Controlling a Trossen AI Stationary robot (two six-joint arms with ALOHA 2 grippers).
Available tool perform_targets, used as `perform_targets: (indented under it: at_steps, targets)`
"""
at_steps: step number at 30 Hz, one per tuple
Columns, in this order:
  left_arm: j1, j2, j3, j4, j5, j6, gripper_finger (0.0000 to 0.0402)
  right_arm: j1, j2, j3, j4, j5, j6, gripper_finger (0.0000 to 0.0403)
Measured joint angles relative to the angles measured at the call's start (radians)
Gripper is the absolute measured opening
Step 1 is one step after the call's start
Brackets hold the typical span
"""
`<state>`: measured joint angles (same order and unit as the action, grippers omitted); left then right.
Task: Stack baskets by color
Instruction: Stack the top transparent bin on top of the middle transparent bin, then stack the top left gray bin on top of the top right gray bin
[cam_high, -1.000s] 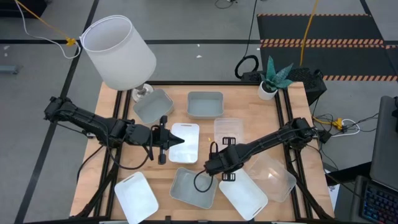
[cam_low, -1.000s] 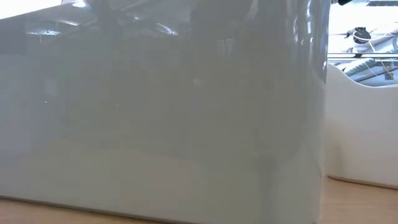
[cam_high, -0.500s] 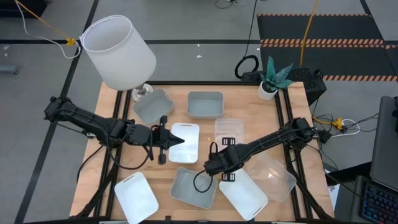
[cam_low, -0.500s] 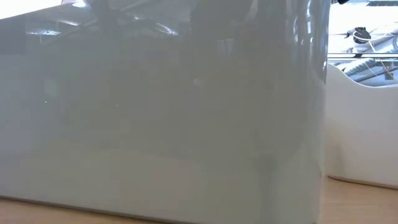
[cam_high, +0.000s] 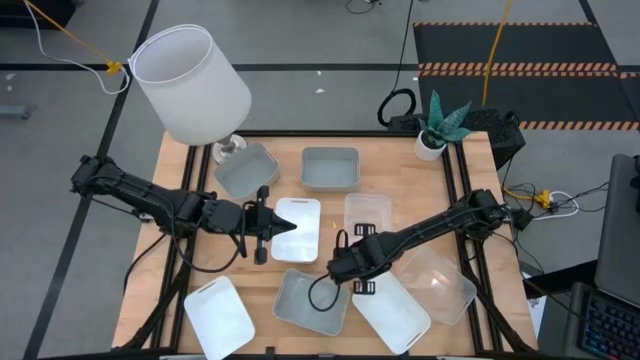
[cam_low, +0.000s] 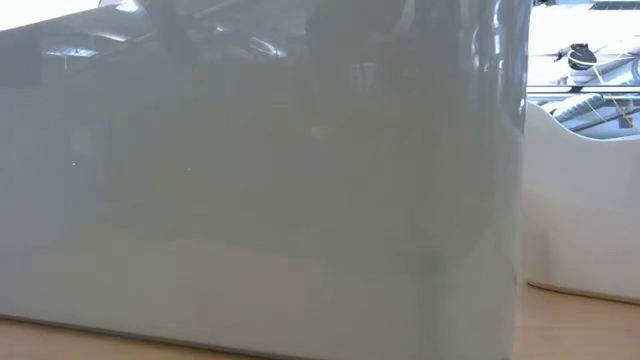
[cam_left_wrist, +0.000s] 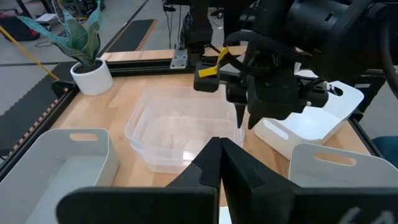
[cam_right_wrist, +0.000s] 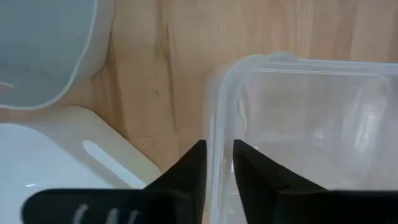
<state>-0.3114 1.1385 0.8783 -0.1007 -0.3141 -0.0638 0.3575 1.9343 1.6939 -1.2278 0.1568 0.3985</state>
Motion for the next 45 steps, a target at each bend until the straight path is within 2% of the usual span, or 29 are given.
perform_targets:
  at_steps: [8, 16, 26, 35, 39, 42, 45]
  targets:
    - [0.000, 0.000, 0.000, 0.000, 0.000, 0.000, 0.0008, 0.007, -0.034, 0.000, 0.000, 0.029, 0.006, 0.0122]
    - [0.000, 0.000, 0.000, -0.002, 0.000, -0.001, 0.0008, 0.025, -0.120, 0.000, -0.002, 0.037, 0.036, 0.0134]
    - [-0.025, 0.000, 0.000, -0.002, 0.000, -0.007, 0.0008, 0.143, -0.215, 0.000, 0.002, 0.328, 0.119, 0.0131]
    - [-0.084, 0.000, 0.000, -0.020, -0.001, -0.095, 0.0008, 0.253, -0.224, 0.000, 0.007, 0.503, 0.157, 0.0130]
    - [-0.141, 0.000, 0.000, -0.025, -0.001, -0.177, 0.0008, 0.302, -0.223, 0.000, 0.006, 0.582, 0.192, 0.0130]
    - [-0.204, 0.001, 0.010, -0.066, -0.003, -0.178, 0.0008, 0.344, -0.224, 0.000, 0.006, 0.635, 0.195, 0.0130]
    - [-0.270, 0.000, 0.029, -0.091, -0.060, -0.196, 0.0008, 0.373, -0.223, 0.000, 0.004, 0.673, 0.192, 0.0130]
